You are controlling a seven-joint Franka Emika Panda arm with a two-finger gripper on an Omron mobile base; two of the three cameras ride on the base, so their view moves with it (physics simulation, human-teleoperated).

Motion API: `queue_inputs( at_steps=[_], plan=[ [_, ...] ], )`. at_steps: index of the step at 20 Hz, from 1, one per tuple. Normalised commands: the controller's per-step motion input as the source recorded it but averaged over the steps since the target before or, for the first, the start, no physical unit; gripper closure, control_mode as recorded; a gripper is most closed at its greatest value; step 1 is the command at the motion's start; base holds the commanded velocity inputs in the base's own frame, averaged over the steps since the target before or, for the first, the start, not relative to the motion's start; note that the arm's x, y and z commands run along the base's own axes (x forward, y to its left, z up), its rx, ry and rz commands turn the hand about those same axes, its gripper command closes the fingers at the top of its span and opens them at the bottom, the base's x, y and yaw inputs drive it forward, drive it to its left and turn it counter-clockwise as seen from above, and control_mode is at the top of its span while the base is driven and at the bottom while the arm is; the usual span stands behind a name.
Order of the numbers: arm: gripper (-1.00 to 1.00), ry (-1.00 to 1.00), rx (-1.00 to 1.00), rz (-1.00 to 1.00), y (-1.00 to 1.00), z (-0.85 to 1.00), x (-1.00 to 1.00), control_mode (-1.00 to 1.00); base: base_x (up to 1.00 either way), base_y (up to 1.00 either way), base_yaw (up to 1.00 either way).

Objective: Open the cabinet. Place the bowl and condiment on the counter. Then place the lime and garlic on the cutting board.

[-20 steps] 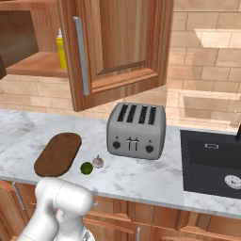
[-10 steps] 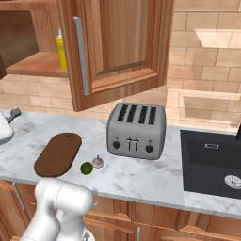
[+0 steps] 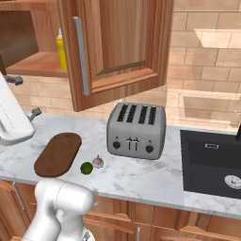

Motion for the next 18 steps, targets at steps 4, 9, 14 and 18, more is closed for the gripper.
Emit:
queue_inputs(
  at_steps=[4,9,14,18],
  plan=[
    [-1.00,-0.03,0.00,-0.23,0.45,0.00,0.00,-1.00,0.00,0.00,0.00],
    [-1.00,-0.01,0.00,-0.31,0.42,0.00,0.00,-1.00,0.00,0.00,0.00],
    [-1.00,0.00,0.00,-0.25,0.10,0.00,0.19,-1.00,0.00,0.00,0.00],
    [-1.00,0.00,0.00,-0.15,0.00,0.00,0.38,-1.00,0.00,0.00,0.00]
  ],
)
